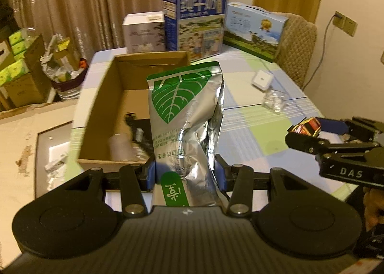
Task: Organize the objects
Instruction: 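Carry the snack bag and toy car toward the cardboard box, then lower the snack bag into the box with the left tool while the right tool holds the car, then lower the toy race car into the box and open the right tool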
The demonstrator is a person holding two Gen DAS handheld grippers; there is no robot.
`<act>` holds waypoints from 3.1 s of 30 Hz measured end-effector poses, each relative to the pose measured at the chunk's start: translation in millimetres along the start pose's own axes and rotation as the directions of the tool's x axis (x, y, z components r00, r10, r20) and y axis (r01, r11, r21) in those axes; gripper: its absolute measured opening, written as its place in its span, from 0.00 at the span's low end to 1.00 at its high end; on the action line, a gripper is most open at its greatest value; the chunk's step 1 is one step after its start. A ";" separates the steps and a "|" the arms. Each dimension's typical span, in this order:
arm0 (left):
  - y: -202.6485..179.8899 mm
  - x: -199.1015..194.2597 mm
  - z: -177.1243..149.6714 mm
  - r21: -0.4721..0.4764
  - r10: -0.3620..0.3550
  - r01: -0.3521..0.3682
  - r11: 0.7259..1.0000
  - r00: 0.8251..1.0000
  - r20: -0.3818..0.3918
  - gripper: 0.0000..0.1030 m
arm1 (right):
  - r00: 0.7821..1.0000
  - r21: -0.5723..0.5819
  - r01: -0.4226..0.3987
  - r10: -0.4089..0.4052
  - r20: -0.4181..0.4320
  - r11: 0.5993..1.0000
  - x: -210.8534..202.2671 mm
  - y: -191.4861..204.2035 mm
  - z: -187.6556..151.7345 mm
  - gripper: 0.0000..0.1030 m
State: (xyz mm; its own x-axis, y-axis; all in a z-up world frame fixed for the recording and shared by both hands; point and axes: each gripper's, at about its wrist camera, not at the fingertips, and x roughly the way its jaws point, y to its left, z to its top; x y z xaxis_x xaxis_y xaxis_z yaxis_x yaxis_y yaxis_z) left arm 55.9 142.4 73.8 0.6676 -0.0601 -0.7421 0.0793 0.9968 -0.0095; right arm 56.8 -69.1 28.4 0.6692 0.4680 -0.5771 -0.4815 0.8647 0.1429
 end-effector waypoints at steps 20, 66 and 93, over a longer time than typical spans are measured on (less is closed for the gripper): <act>74.2 16.1 27.9 0.026 0.075 -0.074 0.997 0.997 -0.019 0.41 | 0.997 -0.069 -0.076 0.075 -0.026 0.995 66.7 53.7 39.9 0.62; 112.3 109.0 86.3 0.062 0.036 -0.032 0.998 0.997 -0.062 0.46 | 0.995 -0.038 -0.086 0.083 -0.063 0.996 152.7 49.5 65.4 0.62; 124.5 87.9 60.3 0.006 0.082 -0.082 0.997 0.995 -0.050 0.59 | 0.994 -0.030 -0.093 0.092 -0.057 0.995 145.6 55.0 67.7 0.62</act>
State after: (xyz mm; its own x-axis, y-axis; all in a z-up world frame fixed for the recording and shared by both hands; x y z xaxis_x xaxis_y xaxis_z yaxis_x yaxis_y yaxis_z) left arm 169.0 258.1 47.9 0.6342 0.0249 -0.7728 0.0286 0.9980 0.0556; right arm 166.1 58.9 6.7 0.5890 0.5342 -0.6064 -0.5590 0.8112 0.1716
